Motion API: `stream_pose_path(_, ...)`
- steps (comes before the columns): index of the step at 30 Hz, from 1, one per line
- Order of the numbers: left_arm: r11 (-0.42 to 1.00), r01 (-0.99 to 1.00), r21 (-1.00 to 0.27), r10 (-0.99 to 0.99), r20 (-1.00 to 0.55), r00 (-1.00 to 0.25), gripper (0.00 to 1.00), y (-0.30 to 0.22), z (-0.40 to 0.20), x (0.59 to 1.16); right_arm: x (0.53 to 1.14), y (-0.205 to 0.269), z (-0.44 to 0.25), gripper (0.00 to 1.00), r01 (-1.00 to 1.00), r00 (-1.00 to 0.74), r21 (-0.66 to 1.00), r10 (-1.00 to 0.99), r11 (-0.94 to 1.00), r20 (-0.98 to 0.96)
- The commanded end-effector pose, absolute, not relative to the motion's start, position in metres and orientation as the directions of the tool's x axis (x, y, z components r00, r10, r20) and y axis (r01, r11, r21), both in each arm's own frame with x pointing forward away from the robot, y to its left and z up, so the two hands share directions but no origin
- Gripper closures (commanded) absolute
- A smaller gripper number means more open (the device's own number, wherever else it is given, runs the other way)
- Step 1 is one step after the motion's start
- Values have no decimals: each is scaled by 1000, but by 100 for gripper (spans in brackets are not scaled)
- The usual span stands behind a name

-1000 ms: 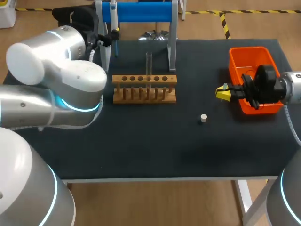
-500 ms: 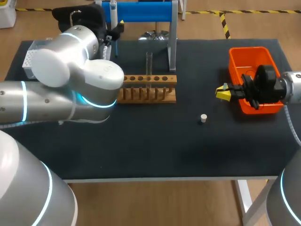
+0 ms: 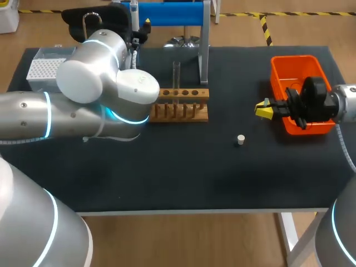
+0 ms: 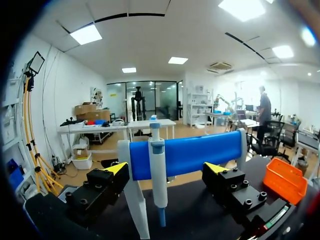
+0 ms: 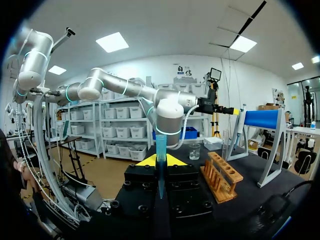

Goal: Invert the test tube, pick up the pipette, mount the tip to pipette, aspirate from beaker and dispense into the tube, eject the tip, return the pipette, and cap with the stopper.

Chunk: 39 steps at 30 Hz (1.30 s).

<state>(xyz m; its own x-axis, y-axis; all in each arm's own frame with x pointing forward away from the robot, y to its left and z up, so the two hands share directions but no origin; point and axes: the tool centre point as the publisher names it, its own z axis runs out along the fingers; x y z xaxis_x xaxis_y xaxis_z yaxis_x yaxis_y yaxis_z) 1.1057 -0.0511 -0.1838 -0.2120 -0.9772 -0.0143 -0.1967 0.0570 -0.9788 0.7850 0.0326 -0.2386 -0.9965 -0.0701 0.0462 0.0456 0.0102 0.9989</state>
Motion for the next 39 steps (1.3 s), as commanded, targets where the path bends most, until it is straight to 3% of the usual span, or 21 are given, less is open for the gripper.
stream_pose_path(1, 54, -198, -979, -982, -16, -189, 33, -56, -187, 1115, 784, 33, -238, 100, 45, -997, 999, -68, 13, 46)
stream_pose_path(34, 55, -217, -975, -989, -24, -144, 45, -53, -199, 1148, 784, 33, -238, 100, 45, -997, 999, -68, 13, 46)
stream_pose_path(37, 46, -211, -976, -991, -19, -131, 34, -53, -199, 1149, 784, 33, -238, 100, 45, -997, 999, -68, 13, 46)
stream_pose_path(39, 45, -204, -978, -991, -18, -129, 33, -53, -200, 1151, 784, 33, -238, 100, 45, -997, 999, -68, 13, 46)
